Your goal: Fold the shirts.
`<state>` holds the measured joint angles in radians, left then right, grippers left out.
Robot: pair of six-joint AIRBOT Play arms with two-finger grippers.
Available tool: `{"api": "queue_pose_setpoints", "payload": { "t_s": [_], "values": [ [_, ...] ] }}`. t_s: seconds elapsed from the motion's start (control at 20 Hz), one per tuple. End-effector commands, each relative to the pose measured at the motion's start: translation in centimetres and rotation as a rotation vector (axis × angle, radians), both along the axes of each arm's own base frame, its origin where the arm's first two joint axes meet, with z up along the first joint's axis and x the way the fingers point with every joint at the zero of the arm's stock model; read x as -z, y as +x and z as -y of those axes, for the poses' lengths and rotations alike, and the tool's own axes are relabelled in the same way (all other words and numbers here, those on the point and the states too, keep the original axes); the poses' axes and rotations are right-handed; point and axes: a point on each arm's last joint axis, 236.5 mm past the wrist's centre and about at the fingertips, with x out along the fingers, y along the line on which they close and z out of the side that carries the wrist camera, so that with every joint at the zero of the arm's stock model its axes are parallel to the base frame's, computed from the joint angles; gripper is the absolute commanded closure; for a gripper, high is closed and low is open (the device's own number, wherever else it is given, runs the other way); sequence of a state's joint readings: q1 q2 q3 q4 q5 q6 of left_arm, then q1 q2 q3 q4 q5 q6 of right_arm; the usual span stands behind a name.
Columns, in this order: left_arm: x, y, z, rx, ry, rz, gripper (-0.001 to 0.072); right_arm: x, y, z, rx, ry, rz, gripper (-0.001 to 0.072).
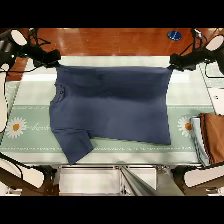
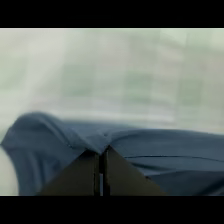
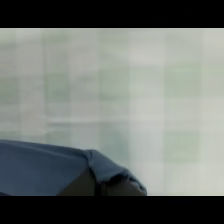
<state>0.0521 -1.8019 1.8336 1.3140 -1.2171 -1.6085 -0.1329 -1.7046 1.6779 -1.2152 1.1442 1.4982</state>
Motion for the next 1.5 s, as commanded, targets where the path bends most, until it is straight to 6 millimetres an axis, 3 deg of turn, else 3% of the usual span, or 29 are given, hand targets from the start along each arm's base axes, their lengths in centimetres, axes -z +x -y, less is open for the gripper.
{"api": "queue_pose_setpoints", "payload": {
  "t_s": [0.0, 0.3, 0.45, 0.55, 0.6, 0.65, 0.7, 0.8, 0.95, 1.1, 1.3, 1.45],
  "values": [
    [1.7, -5.2, 0.4, 0.177, 0.014, -0.217, 0.0691, 1.2, -4.9, 0.6, -0.100, 0.012, -0.192, 0.0689],
    [6.9, -11.0, 0.7, 0.217, -0.019, -0.474, 0.0691, 7.2, -12.2, -0.8, -0.171, 0.072, -0.465, 0.0689],
    [8.1, -12.2, 0.8, 0.216, -0.026, -0.518, 0.0691, 9.4, -13.3, -1.0, -0.168, 0.079, -0.490, 0.0689],
    [8.2, -12.3, 0.8, 0.215, -0.028, -0.522, 0.0689, 10.0, -12.9, -1.0, -0.148, 0.080, -0.471, 0.0686],
    [8.2, -12.3, 0.8, 0.203, -0.029, -0.528, 0.0580, 10.0, -12.4, -0.9, -0.125, 0.078, -0.455, 0.0563],
    [8.1, -12.5, 0.9, 0.198, -0.032, -0.537, 0.0299, 10.0, -12.0, -1.0, -0.098, 0.090, -0.449, 0.0303],
    [7.9, -12.9, 0.9, 0.204, -0.032, -0.552, 0.0196, 9.7, -12.1, -1.4, -0.099, 0.110, -0.453, 0.0300],
    [6.8, -13.4, 0.5, 0.200, -0.035, -0.554, 0.0196, 8.3, -13.0, -0.4, -0.094, 0.105, -0.469, 0.0300],
    [3.3, -14.6, -1.4, 0.145, -0.039, -0.495, 0.0196, 4.2, -14.4, 5.0, 0.029, 0.018, -0.379, 0.0300],
    [3.2, -20.0, -4.2, 0.009, -0.119, -0.484, 0.0196, 2.0, -16.8, 7.8, 0.225, 0.065, -0.187, 0.0300],
    [5.4, -27.1, -4.7, -0.237, -0.369, -0.384, 0.0196, 2.7, -22.4, 3.7, 0.260, 0.230, -0.054, 0.0300],
    [7.7, -31.3, -4.6, -0.305, -0.393, -0.363, 0.0197, 3.5, -24.0, 1.1, 0.277, 0.311, -0.038, 0.0300]
  ]
}}
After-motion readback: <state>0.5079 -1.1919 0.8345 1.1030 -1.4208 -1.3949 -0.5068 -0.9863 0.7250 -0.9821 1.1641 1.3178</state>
